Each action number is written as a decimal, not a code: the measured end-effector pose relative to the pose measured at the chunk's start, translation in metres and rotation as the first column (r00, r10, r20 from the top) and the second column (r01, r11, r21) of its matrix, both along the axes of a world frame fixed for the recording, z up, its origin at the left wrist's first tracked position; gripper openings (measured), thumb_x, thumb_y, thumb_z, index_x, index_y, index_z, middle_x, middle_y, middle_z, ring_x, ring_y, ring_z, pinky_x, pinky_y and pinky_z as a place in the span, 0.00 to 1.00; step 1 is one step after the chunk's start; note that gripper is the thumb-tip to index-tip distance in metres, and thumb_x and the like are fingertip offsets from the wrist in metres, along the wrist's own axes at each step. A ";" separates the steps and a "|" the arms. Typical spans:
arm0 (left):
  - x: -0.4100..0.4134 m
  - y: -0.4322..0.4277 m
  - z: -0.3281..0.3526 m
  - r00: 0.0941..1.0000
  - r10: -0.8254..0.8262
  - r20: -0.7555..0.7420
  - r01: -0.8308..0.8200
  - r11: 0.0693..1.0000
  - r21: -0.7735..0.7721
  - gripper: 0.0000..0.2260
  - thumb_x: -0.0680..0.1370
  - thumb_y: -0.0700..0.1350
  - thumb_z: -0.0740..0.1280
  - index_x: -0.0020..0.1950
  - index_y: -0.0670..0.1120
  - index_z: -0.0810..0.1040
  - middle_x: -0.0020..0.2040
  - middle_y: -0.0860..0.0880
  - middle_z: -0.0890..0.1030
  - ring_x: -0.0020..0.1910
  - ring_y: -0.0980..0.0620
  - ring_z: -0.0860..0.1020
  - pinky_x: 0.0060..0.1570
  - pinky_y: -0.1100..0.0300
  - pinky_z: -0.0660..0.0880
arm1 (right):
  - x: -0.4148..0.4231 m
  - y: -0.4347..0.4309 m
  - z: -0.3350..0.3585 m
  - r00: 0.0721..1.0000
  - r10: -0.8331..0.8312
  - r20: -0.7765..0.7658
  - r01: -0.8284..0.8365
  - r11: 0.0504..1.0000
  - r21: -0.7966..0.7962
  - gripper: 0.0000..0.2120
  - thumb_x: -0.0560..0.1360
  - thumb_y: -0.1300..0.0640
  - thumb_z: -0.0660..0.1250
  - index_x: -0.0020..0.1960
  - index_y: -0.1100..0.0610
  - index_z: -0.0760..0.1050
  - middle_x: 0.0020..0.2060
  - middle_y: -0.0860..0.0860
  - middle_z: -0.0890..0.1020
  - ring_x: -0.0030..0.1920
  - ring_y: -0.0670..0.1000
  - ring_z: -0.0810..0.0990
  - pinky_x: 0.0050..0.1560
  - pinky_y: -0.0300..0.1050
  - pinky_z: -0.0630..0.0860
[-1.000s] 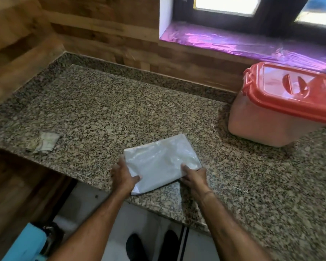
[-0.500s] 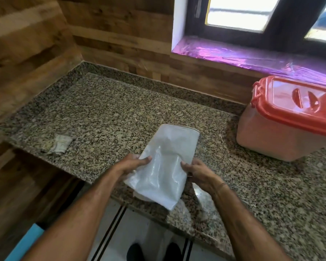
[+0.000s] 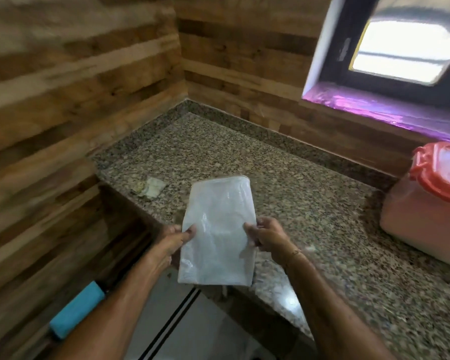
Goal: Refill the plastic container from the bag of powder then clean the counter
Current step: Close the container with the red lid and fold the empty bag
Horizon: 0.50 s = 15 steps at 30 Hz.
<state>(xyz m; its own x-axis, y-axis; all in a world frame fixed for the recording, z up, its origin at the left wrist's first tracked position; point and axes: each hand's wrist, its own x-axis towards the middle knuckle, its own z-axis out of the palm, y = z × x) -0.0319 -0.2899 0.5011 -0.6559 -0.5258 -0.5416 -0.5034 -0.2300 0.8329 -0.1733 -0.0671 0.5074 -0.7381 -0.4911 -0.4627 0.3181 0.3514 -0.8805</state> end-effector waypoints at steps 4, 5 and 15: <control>0.071 -0.044 0.004 0.991 0.134 0.029 -0.133 0.990 -0.040 0.10 0.80 0.47 0.73 0.51 0.40 0.83 0.43 0.43 0.86 0.31 0.52 0.82 0.26 0.64 0.77 | 0.056 -0.073 0.004 0.983 -0.020 0.180 0.040 0.994 -0.105 0.16 0.82 0.53 0.69 0.60 0.65 0.77 0.46 0.61 0.84 0.37 0.55 0.86 0.40 0.47 0.87; 0.090 -0.054 0.002 0.981 0.190 0.033 -0.190 0.982 -0.013 0.10 0.80 0.48 0.73 0.50 0.41 0.81 0.41 0.42 0.85 0.29 0.52 0.82 0.26 0.63 0.79 | 0.075 -0.091 0.002 0.983 -0.016 0.185 0.039 0.992 -0.123 0.19 0.82 0.50 0.69 0.60 0.66 0.78 0.48 0.63 0.84 0.40 0.57 0.86 0.43 0.49 0.87; 0.326 -0.144 -0.025 0.809 0.579 -0.101 -0.563 0.813 0.147 0.06 0.78 0.42 0.75 0.52 0.44 0.82 0.48 0.45 0.85 0.47 0.48 0.83 0.48 0.54 0.80 | 0.289 -0.244 -0.031 0.987 0.087 0.138 -0.069 0.989 -0.131 0.29 0.64 0.36 0.80 0.39 0.62 0.76 0.41 0.68 0.80 0.44 0.64 0.83 0.52 0.57 0.84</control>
